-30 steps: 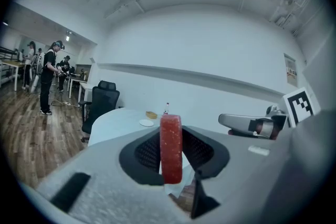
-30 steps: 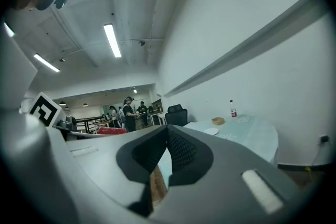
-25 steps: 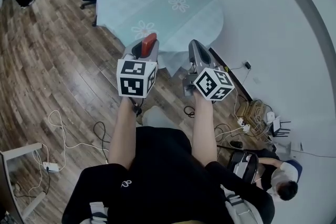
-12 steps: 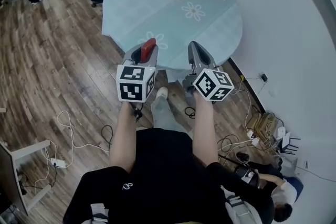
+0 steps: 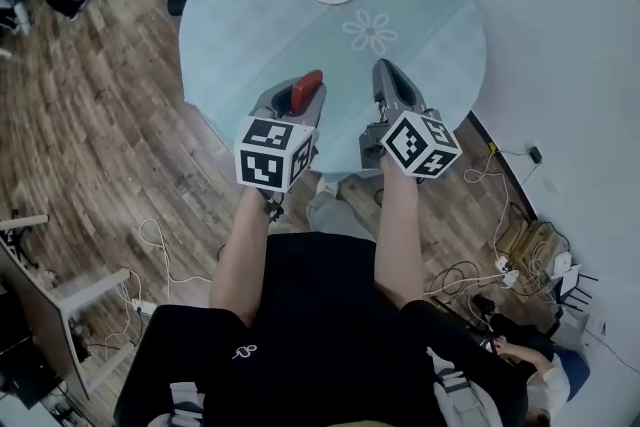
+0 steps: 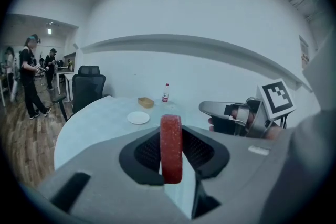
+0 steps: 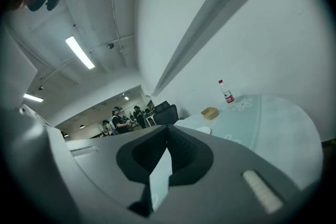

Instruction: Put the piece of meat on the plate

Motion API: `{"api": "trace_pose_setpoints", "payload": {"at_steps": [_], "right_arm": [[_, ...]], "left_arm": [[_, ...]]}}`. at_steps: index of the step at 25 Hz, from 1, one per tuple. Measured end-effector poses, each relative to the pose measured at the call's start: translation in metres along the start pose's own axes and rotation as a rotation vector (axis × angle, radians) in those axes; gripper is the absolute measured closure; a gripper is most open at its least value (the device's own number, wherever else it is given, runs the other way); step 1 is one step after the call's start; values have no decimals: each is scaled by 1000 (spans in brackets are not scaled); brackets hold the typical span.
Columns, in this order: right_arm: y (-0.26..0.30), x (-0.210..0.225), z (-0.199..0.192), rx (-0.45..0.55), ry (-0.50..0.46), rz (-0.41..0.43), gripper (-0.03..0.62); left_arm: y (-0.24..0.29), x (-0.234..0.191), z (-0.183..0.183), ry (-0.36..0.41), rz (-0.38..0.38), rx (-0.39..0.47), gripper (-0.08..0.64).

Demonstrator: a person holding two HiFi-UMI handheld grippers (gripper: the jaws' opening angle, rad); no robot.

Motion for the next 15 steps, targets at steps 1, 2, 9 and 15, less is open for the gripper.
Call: {"api": "trace_pose_setpoints", "payload": {"at_steps": [1,2,9,15], "right_arm": [[5,10,7,12,11,-4,586],[9,19,12,18,19,-11,586],[2,79,26,46,66,-112,586],[-11,115,38,68,89,-183,586]], "left_arm": [[10,0,8,9,0,-1,472],[18,-1,13,14,2,-6,472],[74,7,30,47,-39,-73,472],[103,20,37,69,-81,-81,472]]}}
Point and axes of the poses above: the fingertips, and each gripper's own axes: y forward along the fingers, x to its right, z out of its top, the point moved 8 cm from there along -y, backward along the fingers, and after that the axes turned 6 degrees about -x, right-handed, at the moved point
